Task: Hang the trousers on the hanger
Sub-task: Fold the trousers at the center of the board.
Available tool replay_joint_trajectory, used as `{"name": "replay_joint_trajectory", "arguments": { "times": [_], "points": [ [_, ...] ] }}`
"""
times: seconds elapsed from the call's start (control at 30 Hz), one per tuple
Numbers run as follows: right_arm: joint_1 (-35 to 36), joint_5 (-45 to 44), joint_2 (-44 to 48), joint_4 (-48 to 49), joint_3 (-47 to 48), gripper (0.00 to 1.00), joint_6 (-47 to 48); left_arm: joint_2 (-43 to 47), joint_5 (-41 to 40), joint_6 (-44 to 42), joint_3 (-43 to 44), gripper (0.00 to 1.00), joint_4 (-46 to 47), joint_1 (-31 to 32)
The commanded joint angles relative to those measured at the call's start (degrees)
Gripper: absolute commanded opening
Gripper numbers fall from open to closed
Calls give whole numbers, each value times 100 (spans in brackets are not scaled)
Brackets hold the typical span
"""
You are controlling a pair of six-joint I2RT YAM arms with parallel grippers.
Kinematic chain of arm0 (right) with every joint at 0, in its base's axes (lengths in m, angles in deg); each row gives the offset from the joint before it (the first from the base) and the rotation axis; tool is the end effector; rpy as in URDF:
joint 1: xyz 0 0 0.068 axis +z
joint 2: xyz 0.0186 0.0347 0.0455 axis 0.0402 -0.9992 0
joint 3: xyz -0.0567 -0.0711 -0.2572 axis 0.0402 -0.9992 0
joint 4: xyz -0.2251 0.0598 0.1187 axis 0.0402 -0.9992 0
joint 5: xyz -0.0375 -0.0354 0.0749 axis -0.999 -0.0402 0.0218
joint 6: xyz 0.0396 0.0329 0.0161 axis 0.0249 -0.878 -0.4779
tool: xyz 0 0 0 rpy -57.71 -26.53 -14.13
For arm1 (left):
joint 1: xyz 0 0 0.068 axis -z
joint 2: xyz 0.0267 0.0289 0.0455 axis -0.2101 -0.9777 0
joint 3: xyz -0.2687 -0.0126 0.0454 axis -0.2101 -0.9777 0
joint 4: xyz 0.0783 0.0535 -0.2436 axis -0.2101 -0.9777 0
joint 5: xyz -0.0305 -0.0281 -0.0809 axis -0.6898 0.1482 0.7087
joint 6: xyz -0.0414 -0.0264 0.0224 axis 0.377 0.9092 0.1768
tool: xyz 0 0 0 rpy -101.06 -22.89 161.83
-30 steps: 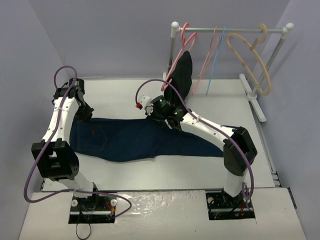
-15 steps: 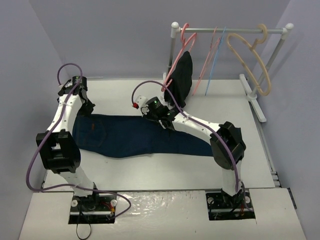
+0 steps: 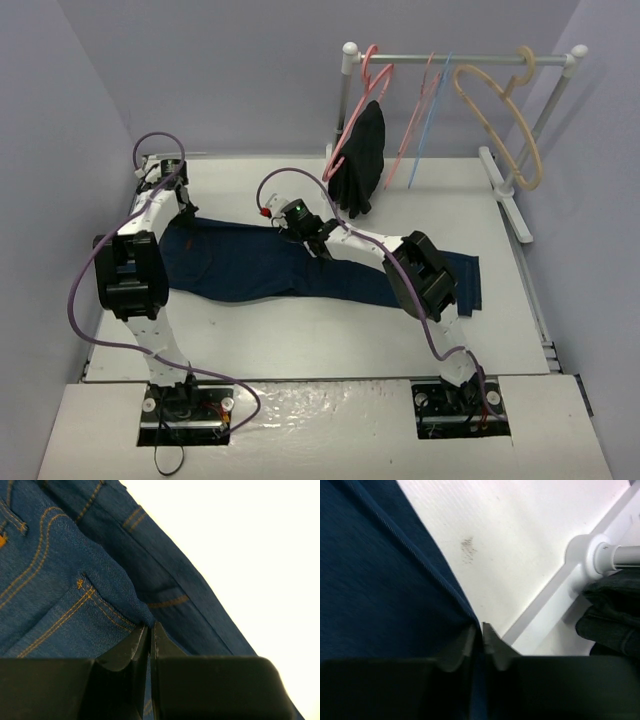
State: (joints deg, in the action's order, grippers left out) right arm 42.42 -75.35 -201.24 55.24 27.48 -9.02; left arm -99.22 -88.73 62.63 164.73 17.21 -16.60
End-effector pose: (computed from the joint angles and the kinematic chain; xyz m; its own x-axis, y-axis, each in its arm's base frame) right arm 0.3590 0.3437 0.1839 -0.1161 -0.6480 -0.7527 -0.6300 0.6339 -0.4486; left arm 0.4196 0.0410 0.2352 -0.4685 -0.6623 -0.5846 -0.6714 0.6971 -0.2516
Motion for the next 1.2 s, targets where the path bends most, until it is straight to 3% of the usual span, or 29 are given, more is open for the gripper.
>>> {"name": "replay_joint_trajectory", "arguments": {
  "times": [0.0,0.13,0.27,0.33,0.4,0.63,0.8,1.0,1.17],
  "points": [
    [-271,-797,17,-141,245,20,108,11,-876,-365,394,4,772,-177],
    [-279,-805,205,-281,233,38,8,-198,-808,-751,707,30,855,-177],
    [-263,-763,778,-520,196,43,-383,-69,-752,-989,970,67,922,-176],
    [-264,-721,1094,-604,49,45,-707,181,-682,-1045,973,78,902,-166],
    [-273,-731,1439,-755,-189,45,-1145,481,-552,-1031,882,82,799,-156],
    [-325,-559,2555,-1040,-1505,54,-3128,1544,-225,-1022,-432,83,384,370],
    [-327,-103,2914,-966,-2535,59,-4212,1523,54,-449,-1451,83,253,702],
    [-425,26,3085,-856,-3448,59,-4972,1087,248,-57,-1914,83,0,693],
    [-1189,331,3802,-894,-4310,59,-5926,1079,234,305,-2404,83,-441,628]
  ]
}}
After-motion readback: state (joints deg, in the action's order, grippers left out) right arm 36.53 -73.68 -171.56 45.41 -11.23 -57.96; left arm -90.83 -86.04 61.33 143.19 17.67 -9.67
